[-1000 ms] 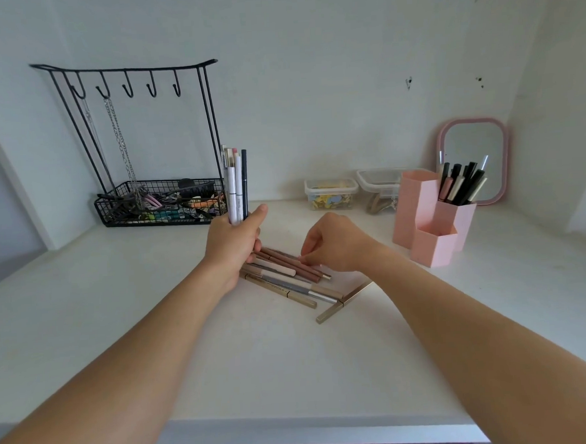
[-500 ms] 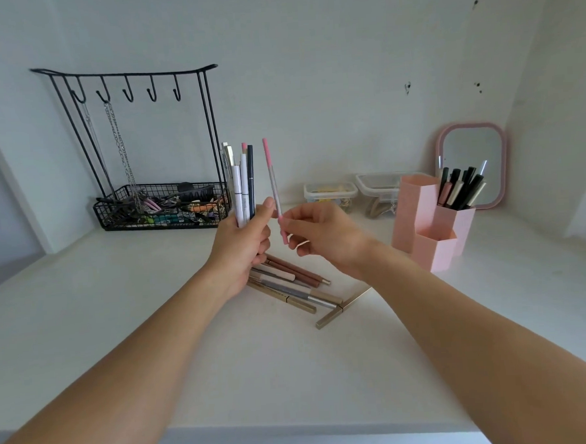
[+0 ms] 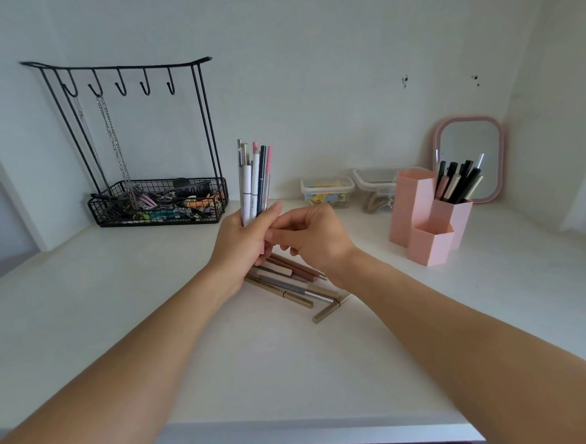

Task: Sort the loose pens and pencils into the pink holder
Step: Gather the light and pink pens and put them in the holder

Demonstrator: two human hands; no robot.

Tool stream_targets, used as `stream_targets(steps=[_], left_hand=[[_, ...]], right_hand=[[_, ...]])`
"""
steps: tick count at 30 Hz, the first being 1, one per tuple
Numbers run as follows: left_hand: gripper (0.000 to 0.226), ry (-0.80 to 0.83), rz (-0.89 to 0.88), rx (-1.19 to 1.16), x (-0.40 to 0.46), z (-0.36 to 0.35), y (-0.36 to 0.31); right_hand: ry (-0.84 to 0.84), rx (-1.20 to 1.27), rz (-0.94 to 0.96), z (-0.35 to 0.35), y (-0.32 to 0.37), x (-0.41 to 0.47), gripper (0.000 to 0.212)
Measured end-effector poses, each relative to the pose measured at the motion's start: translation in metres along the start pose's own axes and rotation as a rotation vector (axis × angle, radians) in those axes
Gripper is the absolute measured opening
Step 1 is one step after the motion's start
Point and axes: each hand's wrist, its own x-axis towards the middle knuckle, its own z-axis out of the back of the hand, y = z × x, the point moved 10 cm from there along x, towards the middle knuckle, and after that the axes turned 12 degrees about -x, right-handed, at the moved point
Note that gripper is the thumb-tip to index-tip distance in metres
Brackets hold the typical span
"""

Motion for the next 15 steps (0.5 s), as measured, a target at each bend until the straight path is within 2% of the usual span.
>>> stream_targets(steps=[3, 6, 8, 12, 15], left_hand=[[0.025, -0.054, -0.019, 0.061, 0.001, 0.008, -0.002], [0.025, -0.104, 0.021, -0.047, 0.005, 0.018, -0.001], [0.029, -0.129, 0.052, -0.122, 0.007, 0.023, 0.0], [0.027, -0.115, 0.086, -0.174, 0.007, 0.024, 0.006], [0.031, -0.147, 0.108, -0.187, 0.009, 0.029, 0.009]], right_hand=[[0.004, -0.042, -0.043, 0.003, -0.001, 0.002, 0.009], [-0.082, -0.03, -0.16, 0.026, -0.009, 0.008, 0.002], [-0.066, -0.17, -0.205, 0.039, -0.013, 0.012, 0.01], [0.222, -0.686, -0.21, 0.029, -0.022, 0.006, 0.028], [0.365, -0.769, -0.241, 0.017, -0.029, -0.003, 0.039]])
